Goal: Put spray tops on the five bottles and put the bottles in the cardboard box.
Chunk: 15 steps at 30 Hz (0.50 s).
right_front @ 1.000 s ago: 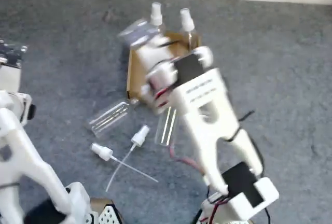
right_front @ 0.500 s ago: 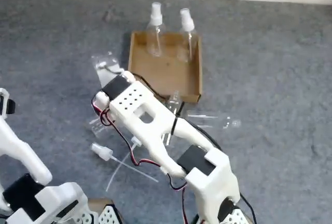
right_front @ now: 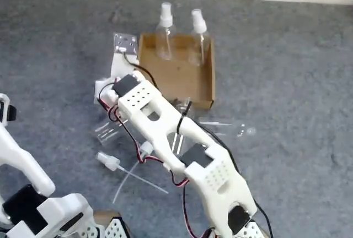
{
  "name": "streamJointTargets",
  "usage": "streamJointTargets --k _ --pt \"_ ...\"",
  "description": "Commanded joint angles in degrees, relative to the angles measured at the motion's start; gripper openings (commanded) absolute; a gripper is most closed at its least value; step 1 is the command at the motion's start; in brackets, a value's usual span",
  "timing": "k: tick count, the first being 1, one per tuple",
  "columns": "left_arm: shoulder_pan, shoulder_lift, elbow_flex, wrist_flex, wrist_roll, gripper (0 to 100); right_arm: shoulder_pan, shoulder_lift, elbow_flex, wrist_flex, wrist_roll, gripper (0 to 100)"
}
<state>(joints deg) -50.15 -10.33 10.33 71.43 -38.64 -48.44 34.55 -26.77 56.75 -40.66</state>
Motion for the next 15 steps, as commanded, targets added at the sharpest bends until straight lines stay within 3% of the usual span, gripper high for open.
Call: streamJointTargets --k 1,6,9,15 --pt "0.6 -0.3 -0.5 -0.9 -0.4 19 0.8 -1.0 -3.3 -0.1 -0.6 20.7" --pt "0.8 -0.3 -0.5 -0.8 -0.3 19 0.7 -1.0 -6.1 5.8 3.5 38.6" --pt "0.8 -0.3 -0.5 -0.8 -0.2 19 0.7 -1.1 -12.9 14.0 9.7 39.3" --pt "2.9 -0.4 -0.5 -0.8 -0.1 19 2.4 -0.9 -35.1 40.3 23.7 39.3"
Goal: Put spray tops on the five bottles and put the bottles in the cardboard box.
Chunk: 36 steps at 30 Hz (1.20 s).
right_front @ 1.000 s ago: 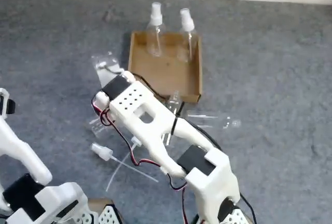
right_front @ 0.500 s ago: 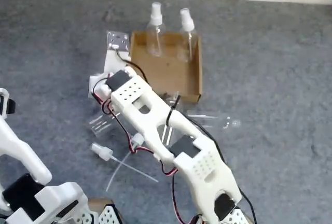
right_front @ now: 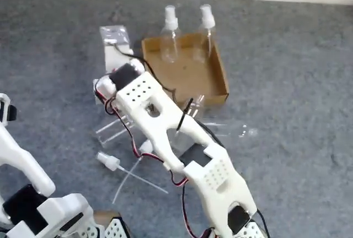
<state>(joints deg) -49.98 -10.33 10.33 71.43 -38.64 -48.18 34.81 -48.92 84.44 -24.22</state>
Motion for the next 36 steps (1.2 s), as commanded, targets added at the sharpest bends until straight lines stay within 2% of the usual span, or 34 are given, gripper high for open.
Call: streamJointTargets --k 1,3,7,10,20,27,32,36 --pt "3.4 -0.5 -0.5 -0.7 0.0 19 2.8 -1.2 -16.7 16.5 9.8 39.3" --pt "4.4 -0.7 -0.5 0.1 0.1 19 4.1 -2.0 -21.8 17.0 14.2 39.2" --pt "7.1 -0.7 -0.5 3.1 2.5 19 8.9 -5.7 -17.0 16.9 16.9 39.2" --pt "9.0 -0.7 -0.6 3.4 3.3 19 12.0 -11.7 -9.0 16.9 17.1 39.2" --pt "16.7 -0.7 -0.5 5.1 9.5 19 23.9 -36.5 21.6 16.7 25.4 39.2" --pt "21.4 -0.3 -0.4 5.1 14.5 19 37.7 -42.4 32.8 16.3 31.1 39.2" --pt "27.1 -0.3 -0.4 5.2 18.5 19 38.8 -43.3 45.4 13.2 36.7 39.2" --pt "29.6 -0.3 -0.4 6.9 19.1 19 39.0 -48.0 57.7 4.7 39.2 39.2"
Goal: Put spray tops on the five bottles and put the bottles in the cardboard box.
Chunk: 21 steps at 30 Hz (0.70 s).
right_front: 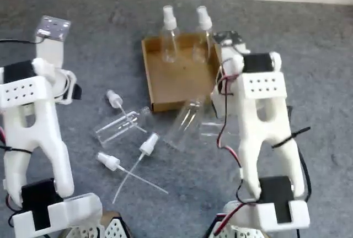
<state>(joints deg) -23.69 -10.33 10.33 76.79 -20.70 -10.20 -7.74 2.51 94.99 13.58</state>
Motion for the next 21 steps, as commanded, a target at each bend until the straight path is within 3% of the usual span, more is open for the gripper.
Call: streamJointTargets --k 1,3,5,8,14,21 --pt "3.5 -0.3 -0.4 1.4 1.1 19 1.0 -7.3 9.7 -8.2 1.1 39.2" --pt "3.5 -0.3 -0.4 1.2 1.1 19 0.7 -10.2 17.1 -12.7 -0.1 39.2" --pt "3.5 -0.2 -0.4 1.2 1.1 19 0.6 -11.7 23.8 -17.8 -6.9 39.2" --pt "4.4 -0.2 0.3 1.2 1.1 19 0.9 -11.5 31.2 -23.7 -21.9 39.2" --pt "5.0 -0.3 5.0 -0.6 1.1 19 0.6 -8.8 32.0 -25.5 -53.2 39.2" --pt "5.1 -0.3 6.4 -2.0 0.9 19 0.9 -6.6 27.1 -25.5 -68.1 39.2"
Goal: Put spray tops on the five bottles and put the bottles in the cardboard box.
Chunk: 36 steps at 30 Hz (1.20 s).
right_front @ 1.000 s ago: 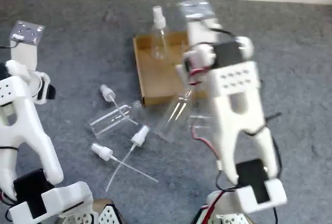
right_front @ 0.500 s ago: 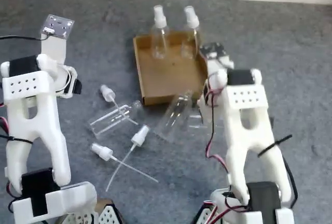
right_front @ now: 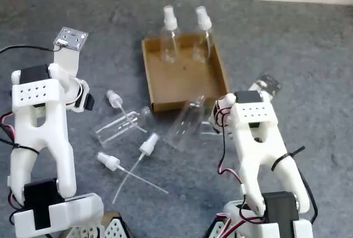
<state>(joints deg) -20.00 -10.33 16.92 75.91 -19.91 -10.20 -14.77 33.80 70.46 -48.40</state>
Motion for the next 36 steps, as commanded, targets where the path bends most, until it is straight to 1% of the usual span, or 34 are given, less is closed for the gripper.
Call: streamJointTargets --k 1,4,8,14,22,23,25,28,30,31,34,36 --pt "1.4 -0.3 -0.3 -1.1 0.1 19 0.7 0.5 -5.1 -1.0 -7.5 39.2" --pt "1.4 -0.3 -0.2 -1.1 0.0 19 0.9 0.5 -5.7 -2.8 -9.1 39.2" --pt "1.3 -0.3 -0.2 -1.1 0.0 19 2.3 0.2 -6.1 -5.7 -9.3 39.2" --pt "1.3 -0.4 -0.3 -1.1 0.0 19 2.2 0.6 -5.6 -13.5 -11.3 39.2" --pt "1.3 -0.4 0.0 -1.1 0.0 19 2.7 5.5 4.2 -16.2 -11.3 39.1" --pt "1.3 -0.4 0.0 -1.1 0.0 19 3.3 5.9 4.3 -16.0 -11.2 38.2" --pt "1.3 -0.3 0.0 -1.1 0.0 19 4.6 6.4 4.2 -16.0 -10.4 32.4" --pt "1.5 -0.3 0.0 -1.1 0.2 19 8.1 6.4 4.2 -16.2 -2.5 17.9" --pt "1.7 -0.3 -0.2 -1.1 0.4 19 11.8 6.4 4.1 -16.3 5.4 10.3" --pt "2.1 -0.3 -0.4 -1.1 1.1 19 13.8 6.3 4.0 -16.3 10.1 7.9" --pt "4.0 -0.3 -0.5 -1.6 6.9 19 18.9 6.3 -0.3 -15.9 23.9 4.4" --pt "6.5 -0.2 -0.4 -3.1 11.2 19 20.8 6.6 -3.5 -15.9 36.7 4.4"
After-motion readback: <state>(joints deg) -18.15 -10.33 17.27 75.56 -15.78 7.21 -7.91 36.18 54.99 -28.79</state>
